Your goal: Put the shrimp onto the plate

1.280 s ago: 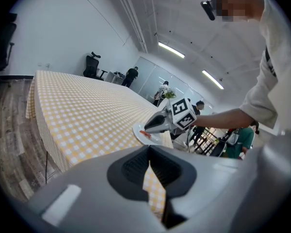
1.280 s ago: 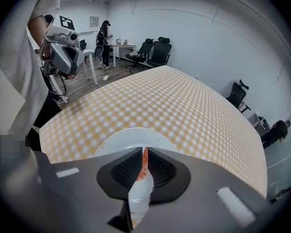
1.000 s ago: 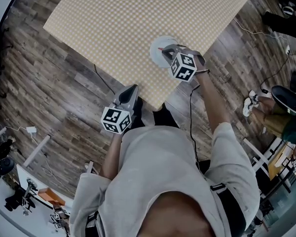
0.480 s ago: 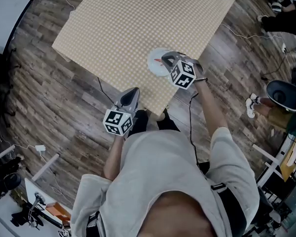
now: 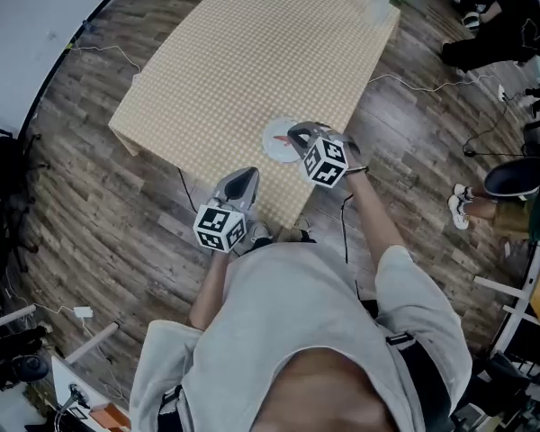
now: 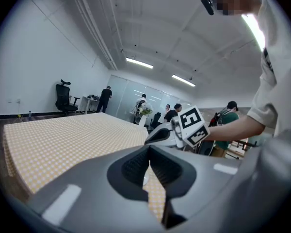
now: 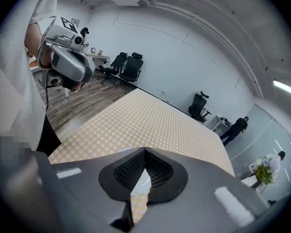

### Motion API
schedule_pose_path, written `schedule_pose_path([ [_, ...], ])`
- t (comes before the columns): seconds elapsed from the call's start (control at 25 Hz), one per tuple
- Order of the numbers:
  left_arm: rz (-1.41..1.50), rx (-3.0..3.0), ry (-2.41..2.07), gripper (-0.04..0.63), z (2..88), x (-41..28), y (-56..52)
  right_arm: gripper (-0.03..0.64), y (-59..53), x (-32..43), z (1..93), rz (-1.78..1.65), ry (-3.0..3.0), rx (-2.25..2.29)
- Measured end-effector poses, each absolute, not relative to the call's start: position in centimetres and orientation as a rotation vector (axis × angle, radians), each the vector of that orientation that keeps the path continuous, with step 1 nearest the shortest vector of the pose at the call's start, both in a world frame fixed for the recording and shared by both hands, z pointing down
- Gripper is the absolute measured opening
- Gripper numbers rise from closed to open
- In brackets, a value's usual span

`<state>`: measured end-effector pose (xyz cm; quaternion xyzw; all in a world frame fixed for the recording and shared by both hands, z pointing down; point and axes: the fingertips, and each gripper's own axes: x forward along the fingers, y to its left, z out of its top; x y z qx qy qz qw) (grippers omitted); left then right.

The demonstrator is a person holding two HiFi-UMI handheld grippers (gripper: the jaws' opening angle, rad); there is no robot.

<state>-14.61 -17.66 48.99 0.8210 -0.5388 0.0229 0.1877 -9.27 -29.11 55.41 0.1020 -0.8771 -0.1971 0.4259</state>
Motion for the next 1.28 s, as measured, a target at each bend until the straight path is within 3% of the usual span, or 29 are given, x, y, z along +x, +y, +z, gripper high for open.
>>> schedule_pose_path([
  [0.36, 0.039, 2.413, -1.496, 0.009, 46.5, -13.3, -17.5, 0.000, -26.5, -7.5, 52.0, -0.429, -2.309, 0.488],
  [0.92, 0.068, 2.480, -1.365, 0.009, 47.5, -13.1, -14.8, 0.000, -18.8, -3.9, 50.7, 0.179, -2.580, 1.024],
  [1.28, 0.073, 2.472, -1.362, 0.009, 48.0, -10.5, -11.8, -0.002, -12.1, 1.3, 50.4, 0.222, -2.581, 1.176],
])
